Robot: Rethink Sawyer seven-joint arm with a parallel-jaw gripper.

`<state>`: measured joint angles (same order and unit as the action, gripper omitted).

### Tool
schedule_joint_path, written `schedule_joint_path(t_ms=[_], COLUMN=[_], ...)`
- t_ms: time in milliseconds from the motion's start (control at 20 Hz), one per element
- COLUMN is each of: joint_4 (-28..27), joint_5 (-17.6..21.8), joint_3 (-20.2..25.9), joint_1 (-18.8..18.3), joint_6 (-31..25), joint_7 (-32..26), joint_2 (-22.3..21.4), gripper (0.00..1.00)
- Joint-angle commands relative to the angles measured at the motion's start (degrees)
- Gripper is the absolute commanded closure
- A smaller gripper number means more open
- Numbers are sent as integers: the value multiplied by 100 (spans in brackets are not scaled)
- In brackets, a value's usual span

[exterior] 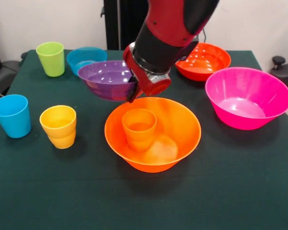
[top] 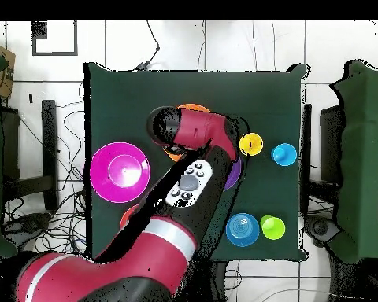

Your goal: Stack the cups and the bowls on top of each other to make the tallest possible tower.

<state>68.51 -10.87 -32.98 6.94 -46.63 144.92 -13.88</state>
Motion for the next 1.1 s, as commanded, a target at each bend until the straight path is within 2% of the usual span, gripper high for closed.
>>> schedule_joint_path(t_ms=[50,400,900,1100], joint_4=[-360,-116,-26,43], joint_5=[692,465,370,269], joint_3=[-167,23,183,382], joint_1=[445,387,330,251], joint_6=[-263,-390,-408,-497], joint_7=[42,214,236,160], joint_2=[-245,-288,-340,-368], gripper=[100,100,100,100])
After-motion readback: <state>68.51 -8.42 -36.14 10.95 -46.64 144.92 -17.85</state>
